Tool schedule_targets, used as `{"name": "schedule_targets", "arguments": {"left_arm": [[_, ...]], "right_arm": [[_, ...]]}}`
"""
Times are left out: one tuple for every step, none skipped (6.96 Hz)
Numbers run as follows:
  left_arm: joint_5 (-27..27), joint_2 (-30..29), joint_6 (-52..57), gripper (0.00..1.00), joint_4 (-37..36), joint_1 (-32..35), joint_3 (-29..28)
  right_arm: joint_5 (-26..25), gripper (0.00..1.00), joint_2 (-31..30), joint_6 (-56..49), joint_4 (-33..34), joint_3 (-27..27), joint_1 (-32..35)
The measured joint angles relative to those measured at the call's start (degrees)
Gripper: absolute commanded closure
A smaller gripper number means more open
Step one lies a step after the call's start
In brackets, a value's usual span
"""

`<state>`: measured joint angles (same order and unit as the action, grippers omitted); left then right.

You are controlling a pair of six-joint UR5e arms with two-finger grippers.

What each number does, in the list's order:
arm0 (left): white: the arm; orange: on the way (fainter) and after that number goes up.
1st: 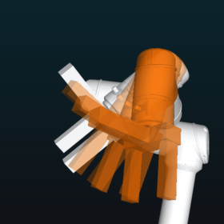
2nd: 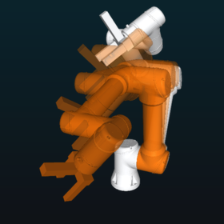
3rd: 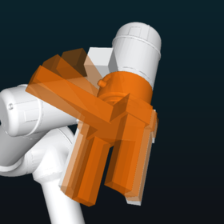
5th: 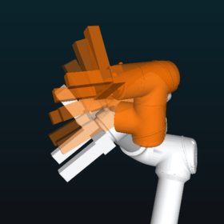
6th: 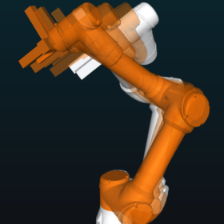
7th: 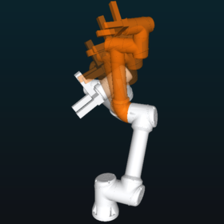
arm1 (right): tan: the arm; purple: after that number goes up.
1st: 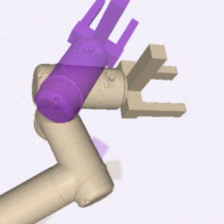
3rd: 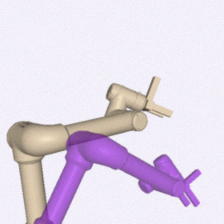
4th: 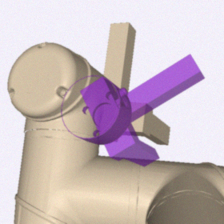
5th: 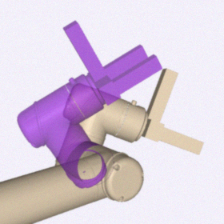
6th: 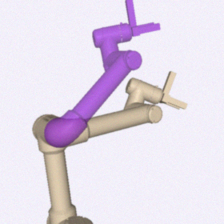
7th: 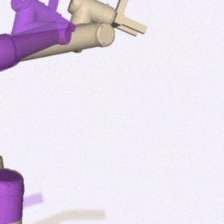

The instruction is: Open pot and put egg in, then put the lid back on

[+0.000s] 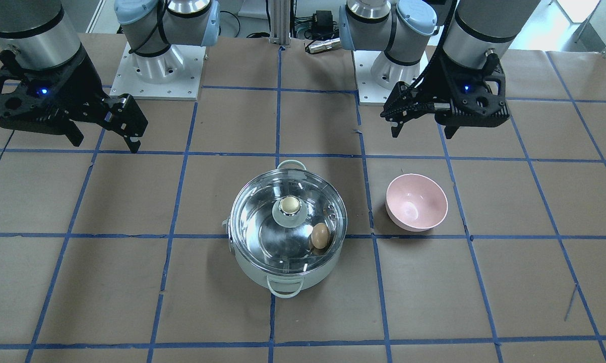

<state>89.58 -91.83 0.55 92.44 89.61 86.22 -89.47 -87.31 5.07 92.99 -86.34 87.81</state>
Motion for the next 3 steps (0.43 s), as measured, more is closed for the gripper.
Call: {"name": "schedule_targets", "arguments": {"left_arm": [[0.0,0.0,0.0,0.00,0.0,0.0,0.0],[0.0,0.0,0.0,0.00,-0.1,0.0,0.0],[0.0,-0.1,0.0,0.00,-0.1,0.0,0.0]], "right_arm": [[0.0,0.00,0.0,0.0,0.0,0.1,0.1],[0.0,0.00,-0.1,0.1,0.0,0.2,0.8],[-0.1,0.00,0.0,0.4,0.3,0.3,3.3]]}}
